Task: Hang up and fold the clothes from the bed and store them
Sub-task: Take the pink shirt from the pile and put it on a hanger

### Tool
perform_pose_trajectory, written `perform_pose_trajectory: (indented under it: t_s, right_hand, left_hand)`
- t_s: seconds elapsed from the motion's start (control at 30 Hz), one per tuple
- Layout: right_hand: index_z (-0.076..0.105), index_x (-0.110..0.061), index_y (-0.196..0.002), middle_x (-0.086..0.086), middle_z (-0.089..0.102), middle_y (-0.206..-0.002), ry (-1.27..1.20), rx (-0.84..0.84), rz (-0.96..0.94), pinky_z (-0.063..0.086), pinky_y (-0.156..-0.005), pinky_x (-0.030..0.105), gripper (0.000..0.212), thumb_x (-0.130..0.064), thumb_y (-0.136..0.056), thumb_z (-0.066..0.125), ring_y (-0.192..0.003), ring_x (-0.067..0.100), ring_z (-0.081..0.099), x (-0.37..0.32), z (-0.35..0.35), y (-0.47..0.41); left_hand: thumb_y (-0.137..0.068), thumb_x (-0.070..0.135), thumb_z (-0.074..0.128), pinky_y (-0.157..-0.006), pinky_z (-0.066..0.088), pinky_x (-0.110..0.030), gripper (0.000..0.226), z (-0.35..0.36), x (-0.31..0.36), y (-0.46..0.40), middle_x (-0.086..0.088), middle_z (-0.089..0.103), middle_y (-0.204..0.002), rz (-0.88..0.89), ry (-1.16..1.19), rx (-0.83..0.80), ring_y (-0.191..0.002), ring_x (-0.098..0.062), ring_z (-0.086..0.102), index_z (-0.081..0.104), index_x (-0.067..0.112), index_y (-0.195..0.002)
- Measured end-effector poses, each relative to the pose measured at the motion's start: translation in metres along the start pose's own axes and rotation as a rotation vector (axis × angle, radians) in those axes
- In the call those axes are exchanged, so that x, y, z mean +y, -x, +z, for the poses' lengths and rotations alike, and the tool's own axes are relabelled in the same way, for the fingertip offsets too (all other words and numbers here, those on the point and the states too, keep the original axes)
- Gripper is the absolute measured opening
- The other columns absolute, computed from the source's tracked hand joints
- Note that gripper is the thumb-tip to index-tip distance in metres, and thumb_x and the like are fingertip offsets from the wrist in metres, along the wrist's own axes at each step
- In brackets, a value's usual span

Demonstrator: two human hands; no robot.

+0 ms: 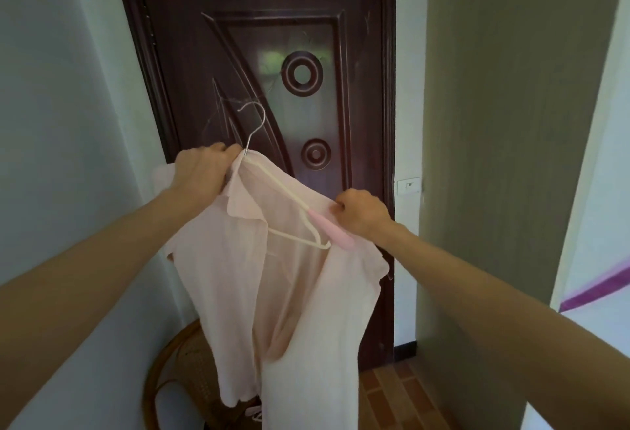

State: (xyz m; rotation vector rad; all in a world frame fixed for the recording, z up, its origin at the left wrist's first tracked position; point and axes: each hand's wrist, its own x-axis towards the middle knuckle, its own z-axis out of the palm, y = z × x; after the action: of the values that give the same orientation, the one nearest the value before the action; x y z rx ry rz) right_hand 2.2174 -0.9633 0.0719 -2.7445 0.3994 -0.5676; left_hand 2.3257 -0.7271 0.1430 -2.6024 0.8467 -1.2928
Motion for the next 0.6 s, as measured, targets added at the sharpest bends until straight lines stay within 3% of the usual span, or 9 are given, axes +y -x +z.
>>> perform_pose_trajectory:
  t_s: [0.17,0.27,0.4,0.43,0.53,0.6]
  right_hand:
    - [0.062,-0.009,-0.107,0.014,0.067,-0.11,0.206,0.104,-0.095,0.042,-0.074,0.037,0.023,-0.022,-0.103,0.044,-0.101,0.037,0.063,0.003,-0.016,-0.01]
    - [0.056,-0.009,-0.12,0.014,0.067,-0.11,0.453,0.142,-0.192,0.037,-0.068,0.035,0.022,-0.011,-0.102,0.044,-0.101,0.038,0.064,0.009,-0.022,-0.009]
    - [0.048,-0.009,-0.131,0.012,0.066,-0.111,0.666,0.09,-0.295,0.038,-0.067,0.034,0.029,-0.009,-0.102,0.044,-0.102,0.035,0.065,0.01,-0.026,-0.008]
    - [0.049,-0.01,-0.131,0.013,0.065,-0.112,0.691,0.071,-0.317,0.038,-0.068,0.034,0.029,-0.011,-0.102,0.044,-0.103,0.035,0.064,0.008,-0.026,-0.009]
    - [0.053,-0.008,-0.128,0.015,0.064,-0.115,0.661,0.019,-0.328,0.037,-0.072,0.034,0.029,-0.021,-0.103,0.045,-0.107,0.036,0.062,0.004,-0.032,-0.009]
    - [0.057,-0.007,-0.121,0.016,0.064,-0.115,0.548,-0.002,-0.269,0.037,-0.074,0.033,0.027,-0.024,-0.101,0.05,-0.108,0.036,0.061,0.005,-0.035,-0.011]
  left_hand:
    - [-0.096,0.014,0.049,-0.062,0.04,-0.031,0.037,0.003,0.015,0.004,-0.007,0.062,-0.11,-0.006,-0.241,-0.098,-0.094,-0.028,0.065,0.047,0.018,-0.133]
    - [-0.084,0.005,0.065,-0.055,0.043,-0.031,0.032,0.007,0.017,0.008,-0.013,0.065,-0.091,-0.014,-0.192,-0.067,-0.074,-0.035,0.065,0.061,0.01,-0.116]
    - [-0.057,0.002,0.084,-0.046,0.036,-0.023,0.035,0.014,0.024,0.008,-0.01,0.061,-0.064,0.006,-0.269,0.0,-0.047,-0.028,0.058,0.069,0.007,-0.088]
    - [-0.062,0.005,0.082,-0.047,0.036,-0.023,0.032,0.012,0.027,0.008,-0.008,0.063,-0.068,0.021,-0.283,-0.01,-0.05,-0.027,0.06,0.069,0.009,-0.091]
    - [-0.093,0.011,0.054,-0.06,0.041,-0.028,0.033,0.01,0.032,0.01,-0.003,0.064,-0.105,0.003,-0.341,-0.092,-0.084,-0.024,0.067,0.053,0.013,-0.126]
    - [-0.097,0.011,0.044,-0.063,0.04,-0.029,0.04,0.01,0.034,0.009,-0.003,0.061,-0.116,0.032,-0.394,-0.104,-0.094,-0.023,0.067,0.04,0.011,-0.137]
